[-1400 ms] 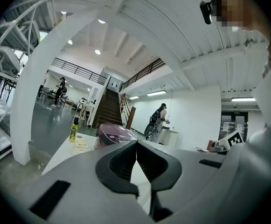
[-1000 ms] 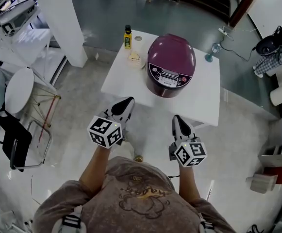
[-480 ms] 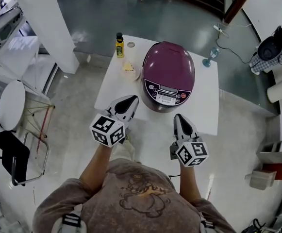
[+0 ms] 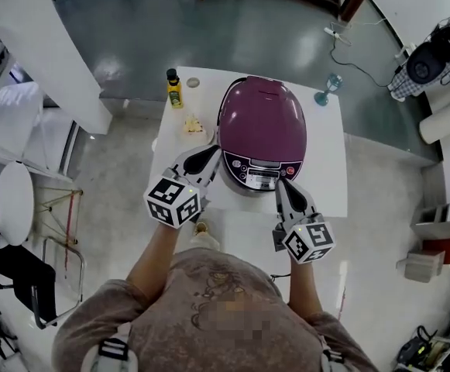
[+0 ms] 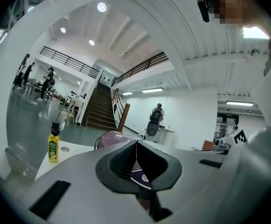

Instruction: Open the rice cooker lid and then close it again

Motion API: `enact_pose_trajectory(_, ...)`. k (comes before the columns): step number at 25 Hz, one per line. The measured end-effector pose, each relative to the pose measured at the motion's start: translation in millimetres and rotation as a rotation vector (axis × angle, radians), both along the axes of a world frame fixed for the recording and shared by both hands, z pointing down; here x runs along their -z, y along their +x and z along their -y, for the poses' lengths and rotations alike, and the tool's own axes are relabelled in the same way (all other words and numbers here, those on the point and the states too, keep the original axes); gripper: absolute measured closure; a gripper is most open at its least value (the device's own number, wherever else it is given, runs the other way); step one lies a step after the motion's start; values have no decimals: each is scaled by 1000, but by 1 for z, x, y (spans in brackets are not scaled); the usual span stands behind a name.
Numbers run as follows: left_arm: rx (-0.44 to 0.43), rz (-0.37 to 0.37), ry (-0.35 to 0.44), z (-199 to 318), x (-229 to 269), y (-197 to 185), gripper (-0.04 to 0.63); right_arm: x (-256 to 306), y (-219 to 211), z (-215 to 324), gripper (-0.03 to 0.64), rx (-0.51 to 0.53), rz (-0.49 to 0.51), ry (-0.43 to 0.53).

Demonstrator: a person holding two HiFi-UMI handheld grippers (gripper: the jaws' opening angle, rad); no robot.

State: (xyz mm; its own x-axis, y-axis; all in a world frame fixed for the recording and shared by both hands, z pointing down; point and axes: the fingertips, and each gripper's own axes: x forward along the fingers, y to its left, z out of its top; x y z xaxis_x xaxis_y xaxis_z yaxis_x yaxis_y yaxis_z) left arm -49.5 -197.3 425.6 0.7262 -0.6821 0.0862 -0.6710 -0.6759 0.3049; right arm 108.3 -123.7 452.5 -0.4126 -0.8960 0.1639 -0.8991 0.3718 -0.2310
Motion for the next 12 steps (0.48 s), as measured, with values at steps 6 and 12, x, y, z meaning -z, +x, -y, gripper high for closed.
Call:
enact_pose_trajectory(6,-73,10,-8,34,-5,13,572,4,7,19,614,-76,-2,12)
enact_pose_trajectory(12,-130,27,-11,53,-13,27,572,0,13,27,614,-112,-3,-2)
